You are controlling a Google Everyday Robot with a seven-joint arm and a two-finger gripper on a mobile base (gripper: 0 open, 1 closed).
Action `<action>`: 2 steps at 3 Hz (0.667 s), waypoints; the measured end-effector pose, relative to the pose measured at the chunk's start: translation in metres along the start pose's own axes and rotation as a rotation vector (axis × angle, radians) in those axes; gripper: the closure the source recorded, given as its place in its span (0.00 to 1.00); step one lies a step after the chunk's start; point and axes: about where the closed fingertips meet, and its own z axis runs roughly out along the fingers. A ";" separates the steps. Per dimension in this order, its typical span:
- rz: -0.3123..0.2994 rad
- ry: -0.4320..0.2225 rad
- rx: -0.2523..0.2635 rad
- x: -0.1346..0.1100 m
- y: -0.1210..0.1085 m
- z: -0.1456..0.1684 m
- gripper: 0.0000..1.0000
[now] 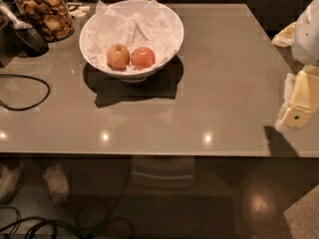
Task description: Pick apple from white bowl
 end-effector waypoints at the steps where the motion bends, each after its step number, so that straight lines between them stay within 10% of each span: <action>1: 0.000 0.000 0.000 0.000 0.000 0.000 0.00; 2: 0.013 0.023 0.000 -0.018 -0.015 -0.004 0.00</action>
Offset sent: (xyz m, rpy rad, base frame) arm 0.0433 0.0328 0.0289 -0.0547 0.0503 -0.0526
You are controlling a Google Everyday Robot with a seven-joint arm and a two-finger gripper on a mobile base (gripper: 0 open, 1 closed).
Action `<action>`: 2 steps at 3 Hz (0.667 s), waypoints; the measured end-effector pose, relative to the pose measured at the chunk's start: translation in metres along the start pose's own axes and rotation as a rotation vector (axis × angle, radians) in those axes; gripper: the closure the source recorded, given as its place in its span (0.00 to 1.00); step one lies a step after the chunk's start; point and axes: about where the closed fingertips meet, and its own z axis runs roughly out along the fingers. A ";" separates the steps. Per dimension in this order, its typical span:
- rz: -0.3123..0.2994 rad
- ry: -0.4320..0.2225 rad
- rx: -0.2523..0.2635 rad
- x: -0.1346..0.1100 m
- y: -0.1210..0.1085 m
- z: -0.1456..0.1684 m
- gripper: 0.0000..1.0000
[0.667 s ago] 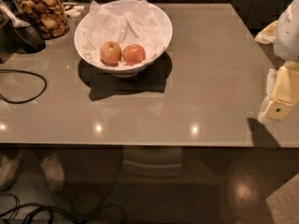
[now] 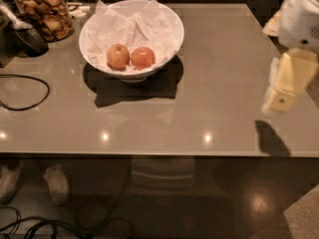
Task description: Pick apple from white bowl
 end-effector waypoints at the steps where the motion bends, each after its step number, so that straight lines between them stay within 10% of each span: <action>1: 0.013 0.022 -0.009 -0.028 -0.030 -0.001 0.00; 2: 0.000 0.009 0.000 -0.063 -0.063 0.002 0.00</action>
Offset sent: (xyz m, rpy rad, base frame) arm 0.0916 0.0600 0.0299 -0.0528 0.1199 0.0164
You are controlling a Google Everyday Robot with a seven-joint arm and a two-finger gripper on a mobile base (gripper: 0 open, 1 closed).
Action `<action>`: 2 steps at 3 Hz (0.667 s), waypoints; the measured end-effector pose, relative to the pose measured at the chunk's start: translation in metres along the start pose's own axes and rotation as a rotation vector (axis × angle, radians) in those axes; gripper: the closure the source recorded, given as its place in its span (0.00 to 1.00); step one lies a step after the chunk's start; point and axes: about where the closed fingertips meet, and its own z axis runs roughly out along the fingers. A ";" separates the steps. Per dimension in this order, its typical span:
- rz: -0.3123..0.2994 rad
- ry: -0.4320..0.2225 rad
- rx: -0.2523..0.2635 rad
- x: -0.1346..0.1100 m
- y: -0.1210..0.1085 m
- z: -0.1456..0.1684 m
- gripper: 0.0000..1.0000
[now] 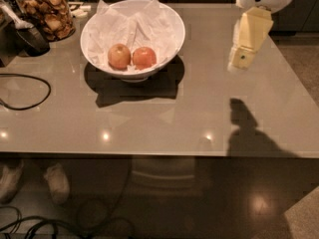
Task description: Pick apple from white bowl
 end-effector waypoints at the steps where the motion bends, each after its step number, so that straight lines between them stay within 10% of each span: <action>1: -0.008 -0.032 0.034 -0.012 -0.009 -0.004 0.00; 2: 0.020 -0.080 0.007 -0.026 -0.018 0.008 0.00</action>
Offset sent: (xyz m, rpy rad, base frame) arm 0.0317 0.0310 -0.0106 0.1383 0.0582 -0.0165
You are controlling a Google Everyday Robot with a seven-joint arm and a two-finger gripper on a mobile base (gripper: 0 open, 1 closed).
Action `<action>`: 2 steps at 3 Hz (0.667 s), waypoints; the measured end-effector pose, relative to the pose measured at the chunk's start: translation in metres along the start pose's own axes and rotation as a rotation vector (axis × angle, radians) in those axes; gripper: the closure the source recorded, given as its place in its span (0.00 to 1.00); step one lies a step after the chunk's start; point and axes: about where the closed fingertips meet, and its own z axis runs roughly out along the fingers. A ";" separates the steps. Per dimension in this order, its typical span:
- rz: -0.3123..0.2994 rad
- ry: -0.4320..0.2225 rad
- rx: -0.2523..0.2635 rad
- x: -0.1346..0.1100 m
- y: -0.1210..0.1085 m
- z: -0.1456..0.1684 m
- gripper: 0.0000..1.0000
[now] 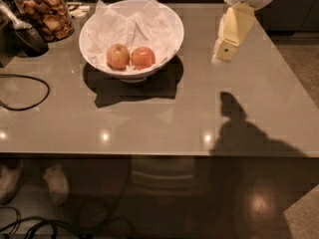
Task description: Pick apple from white bowl
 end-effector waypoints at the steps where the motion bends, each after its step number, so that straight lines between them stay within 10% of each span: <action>1: -0.004 -0.041 -0.028 -0.024 -0.015 0.012 0.00; 2: -0.019 -0.074 -0.053 -0.048 -0.030 0.022 0.02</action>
Offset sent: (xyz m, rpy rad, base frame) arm 0.0559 0.0504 -0.0003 0.0756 0.1188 0.0897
